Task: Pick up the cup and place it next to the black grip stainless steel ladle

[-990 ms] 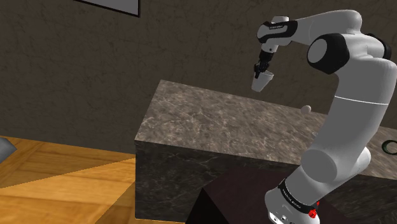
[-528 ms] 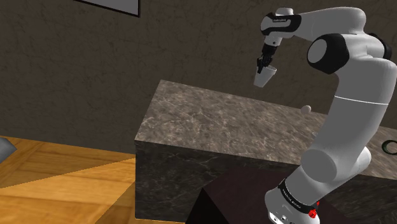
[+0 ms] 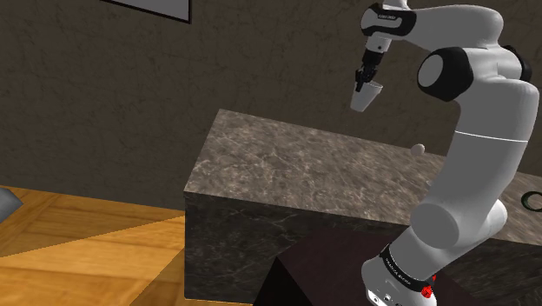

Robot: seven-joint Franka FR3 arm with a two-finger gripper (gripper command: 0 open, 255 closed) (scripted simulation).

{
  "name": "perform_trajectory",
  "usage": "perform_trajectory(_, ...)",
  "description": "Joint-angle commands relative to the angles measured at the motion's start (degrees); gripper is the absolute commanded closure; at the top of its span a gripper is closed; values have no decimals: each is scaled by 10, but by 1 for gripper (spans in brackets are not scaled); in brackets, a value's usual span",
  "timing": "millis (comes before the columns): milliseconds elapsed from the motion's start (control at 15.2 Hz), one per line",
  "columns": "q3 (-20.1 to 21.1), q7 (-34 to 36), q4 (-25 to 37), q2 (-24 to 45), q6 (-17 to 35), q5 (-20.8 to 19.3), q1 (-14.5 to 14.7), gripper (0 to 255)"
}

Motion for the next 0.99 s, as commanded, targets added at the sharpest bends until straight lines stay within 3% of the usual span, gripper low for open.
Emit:
perform_trajectory(0, 0, -1, 24, 5, -19, 2, -3, 255)
perform_trajectory(924, -55, -121, -182, -145, 54, -42, -57, 255)
